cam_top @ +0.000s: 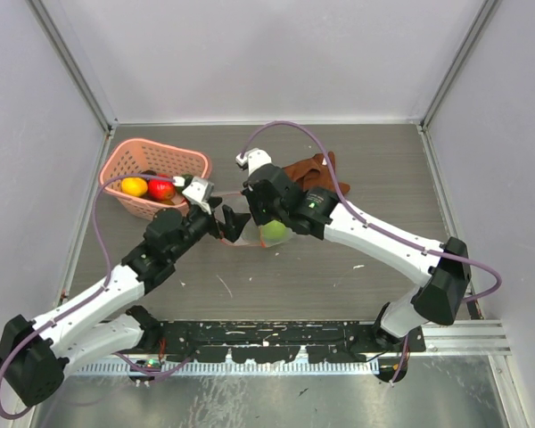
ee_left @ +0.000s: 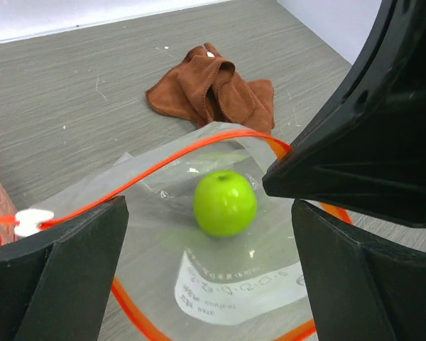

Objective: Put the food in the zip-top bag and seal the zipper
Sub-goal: Place the fake fruit in the zipper food storage bag, then pick up the fake fruit from the bin.

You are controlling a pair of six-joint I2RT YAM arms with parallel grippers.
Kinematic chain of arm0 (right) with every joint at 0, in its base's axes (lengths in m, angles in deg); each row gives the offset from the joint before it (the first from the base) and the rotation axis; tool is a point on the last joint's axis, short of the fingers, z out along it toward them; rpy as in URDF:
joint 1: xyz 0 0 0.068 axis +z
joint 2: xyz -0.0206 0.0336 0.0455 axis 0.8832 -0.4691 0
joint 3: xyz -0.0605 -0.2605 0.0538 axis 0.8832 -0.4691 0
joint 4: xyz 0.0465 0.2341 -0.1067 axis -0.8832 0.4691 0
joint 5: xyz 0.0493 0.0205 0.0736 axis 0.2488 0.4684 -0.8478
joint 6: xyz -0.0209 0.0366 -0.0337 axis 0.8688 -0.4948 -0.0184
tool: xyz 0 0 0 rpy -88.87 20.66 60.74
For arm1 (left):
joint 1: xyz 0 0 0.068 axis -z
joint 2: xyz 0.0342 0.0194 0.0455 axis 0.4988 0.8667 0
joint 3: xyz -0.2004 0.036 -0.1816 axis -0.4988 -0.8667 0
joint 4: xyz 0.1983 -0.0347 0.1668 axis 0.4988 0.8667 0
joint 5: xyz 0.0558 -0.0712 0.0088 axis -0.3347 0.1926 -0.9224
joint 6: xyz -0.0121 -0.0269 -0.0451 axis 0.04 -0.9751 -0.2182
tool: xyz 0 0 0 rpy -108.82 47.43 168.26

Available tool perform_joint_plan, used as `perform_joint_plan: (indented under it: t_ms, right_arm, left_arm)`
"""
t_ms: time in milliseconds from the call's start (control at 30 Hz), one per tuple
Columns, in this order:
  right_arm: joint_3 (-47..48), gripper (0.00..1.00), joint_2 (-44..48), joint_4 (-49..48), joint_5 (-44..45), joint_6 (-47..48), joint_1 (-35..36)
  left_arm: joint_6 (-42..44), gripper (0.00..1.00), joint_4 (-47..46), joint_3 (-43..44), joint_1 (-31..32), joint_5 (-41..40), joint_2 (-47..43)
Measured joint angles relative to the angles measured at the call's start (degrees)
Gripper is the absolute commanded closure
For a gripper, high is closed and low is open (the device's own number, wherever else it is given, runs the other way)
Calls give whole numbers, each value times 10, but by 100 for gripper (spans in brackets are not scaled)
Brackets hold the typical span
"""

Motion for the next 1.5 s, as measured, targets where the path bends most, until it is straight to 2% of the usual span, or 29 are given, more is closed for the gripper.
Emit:
perform_joint_plan:
  t_ms: [233, 600, 900, 1133, 1233, 1500]
  right_arm:
    - [-10, 100, 6, -2, 1, -5, -6]
    - [-42, 100, 34, -17, 3, -17, -28]
    - [-52, 100, 40, -18, 5, -20, -31]
    - [-54, 100, 40, -22, 7, -19, -31]
    - [-54, 100, 40, -22, 7, -19, -31]
    - [-54, 100, 40, -22, 7, -19, -34]
  left_arm:
    - [-18, 2, 125, 79, 0, -24, -17]
    - [-49, 2, 374, 233, 0, -97, -42]
    - [-22, 2, 523, 354, -12, -186, 14]
    - [-20, 2, 599, 428, -113, -198, 76]
    - [-32, 2, 617, 447, -192, -188, 108]
    - [-100, 2, 676, 488, -283, -182, 213]
